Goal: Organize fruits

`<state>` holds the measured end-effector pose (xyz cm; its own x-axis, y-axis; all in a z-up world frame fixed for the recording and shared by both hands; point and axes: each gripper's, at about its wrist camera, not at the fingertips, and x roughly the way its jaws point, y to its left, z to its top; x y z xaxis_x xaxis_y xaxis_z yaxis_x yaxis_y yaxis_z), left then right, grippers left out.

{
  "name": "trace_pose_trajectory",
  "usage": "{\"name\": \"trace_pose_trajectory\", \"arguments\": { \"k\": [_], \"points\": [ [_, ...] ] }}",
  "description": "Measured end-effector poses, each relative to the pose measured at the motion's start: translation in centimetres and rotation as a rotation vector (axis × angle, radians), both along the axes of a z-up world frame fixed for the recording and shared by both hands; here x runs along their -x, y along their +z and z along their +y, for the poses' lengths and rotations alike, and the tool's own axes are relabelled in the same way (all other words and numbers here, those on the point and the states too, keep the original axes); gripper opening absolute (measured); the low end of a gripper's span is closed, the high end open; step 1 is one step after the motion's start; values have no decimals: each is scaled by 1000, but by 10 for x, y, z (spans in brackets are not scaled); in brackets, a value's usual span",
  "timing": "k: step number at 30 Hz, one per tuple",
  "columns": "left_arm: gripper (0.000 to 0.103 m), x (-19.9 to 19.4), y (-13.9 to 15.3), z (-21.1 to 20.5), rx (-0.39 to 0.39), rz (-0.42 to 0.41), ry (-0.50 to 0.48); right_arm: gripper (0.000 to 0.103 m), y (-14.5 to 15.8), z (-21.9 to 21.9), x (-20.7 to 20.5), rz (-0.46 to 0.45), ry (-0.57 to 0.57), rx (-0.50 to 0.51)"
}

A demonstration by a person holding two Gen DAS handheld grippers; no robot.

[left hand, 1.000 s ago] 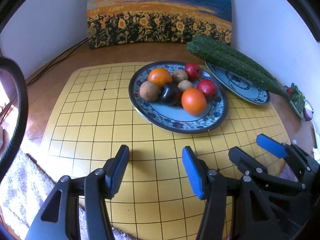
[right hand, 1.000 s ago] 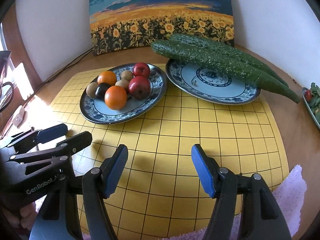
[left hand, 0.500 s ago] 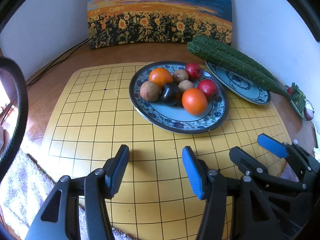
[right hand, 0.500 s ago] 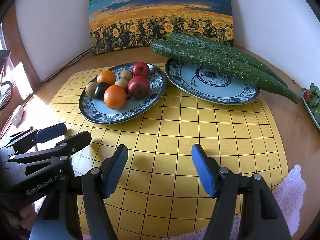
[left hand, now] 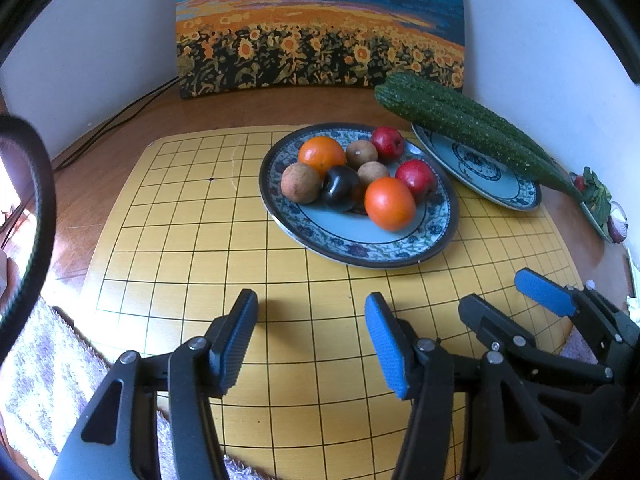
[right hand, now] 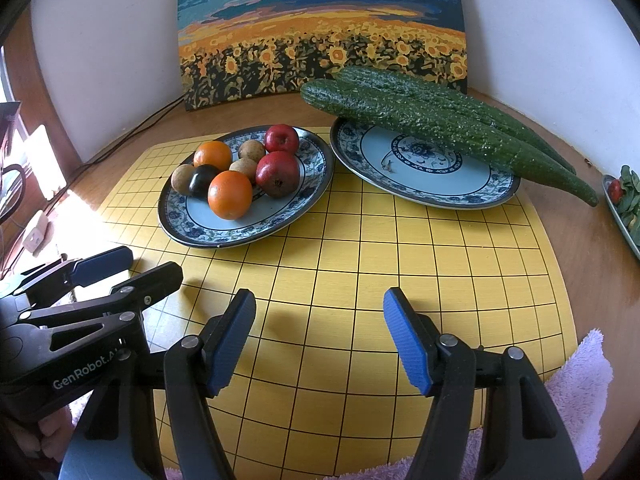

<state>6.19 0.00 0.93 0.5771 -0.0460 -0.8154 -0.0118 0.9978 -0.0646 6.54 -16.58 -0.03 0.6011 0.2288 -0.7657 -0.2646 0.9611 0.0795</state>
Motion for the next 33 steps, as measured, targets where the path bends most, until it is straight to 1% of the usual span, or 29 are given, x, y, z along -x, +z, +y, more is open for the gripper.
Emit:
{"name": "trace_pose_trajectory", "arguments": {
  "k": [33],
  "points": [
    [59, 2, 1, 3, -11, -6, 12, 71, -1, 1, 0, 0, 3, 3]
  ]
}}
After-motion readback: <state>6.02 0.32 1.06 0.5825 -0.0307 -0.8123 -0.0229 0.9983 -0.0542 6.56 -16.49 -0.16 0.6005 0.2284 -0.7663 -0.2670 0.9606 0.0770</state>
